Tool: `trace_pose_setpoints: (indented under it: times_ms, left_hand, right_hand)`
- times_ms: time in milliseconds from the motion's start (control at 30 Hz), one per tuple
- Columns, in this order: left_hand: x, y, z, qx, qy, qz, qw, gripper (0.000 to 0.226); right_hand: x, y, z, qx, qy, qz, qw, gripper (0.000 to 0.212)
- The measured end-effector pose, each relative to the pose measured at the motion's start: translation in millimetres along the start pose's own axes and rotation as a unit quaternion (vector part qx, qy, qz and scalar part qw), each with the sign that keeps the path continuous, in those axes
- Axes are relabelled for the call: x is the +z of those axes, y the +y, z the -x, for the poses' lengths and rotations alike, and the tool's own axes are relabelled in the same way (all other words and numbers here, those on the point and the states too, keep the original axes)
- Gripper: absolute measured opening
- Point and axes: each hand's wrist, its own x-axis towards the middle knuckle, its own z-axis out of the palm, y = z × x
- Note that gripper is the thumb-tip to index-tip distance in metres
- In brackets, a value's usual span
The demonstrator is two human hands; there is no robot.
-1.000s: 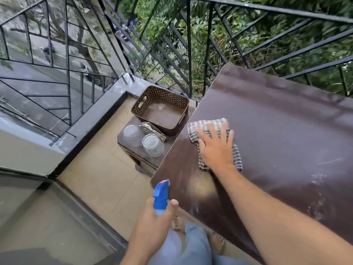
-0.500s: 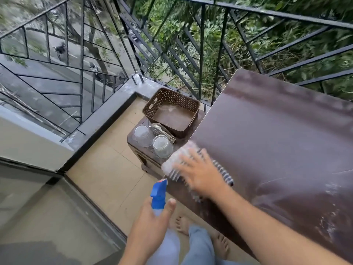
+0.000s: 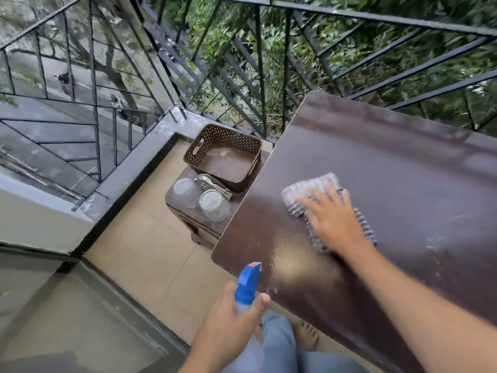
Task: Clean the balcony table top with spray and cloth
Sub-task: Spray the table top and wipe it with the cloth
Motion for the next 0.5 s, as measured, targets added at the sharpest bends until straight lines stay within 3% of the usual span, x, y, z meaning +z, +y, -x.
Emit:
trace_pose_setpoints:
  times_ms: [133,200,300,400,500]
  left_hand:
    - [5.2,17.3,-6.8,0.029,-0.004,0.023,0.999,0.078]
    - [8.6,30.3,-12.7,0.053,-0.005,0.023,0.998,0.08]
    - [12.6,50.9,-17.5,0.07,-0.016,0.005,0.997,0.075]
    - [15.7,86.1,-12.4,0.073,-0.021,-0.029,0.997,0.063]
    - [22.0,109.0,-10.9,0.081,-0.027,-0.046,0.995,0.042]
  right_hand:
    - [13.8,-61.4,73.2,-0.186,-0.002,-0.033,0.982,0.037]
    - [19.4,-76.8,101.9,-0.233,0.016,-0.066,0.97,0.03]
    - [16.5,-71.4,118.5,-0.257,0.042,-0.083,0.962,0.038]
    - [10.4,-28.5,104.7,-0.21,0.053,-0.048,0.975,0.044]
    - [-1.1,32.1,73.3,-0.044,0.039,-0.053,0.997,0.042]
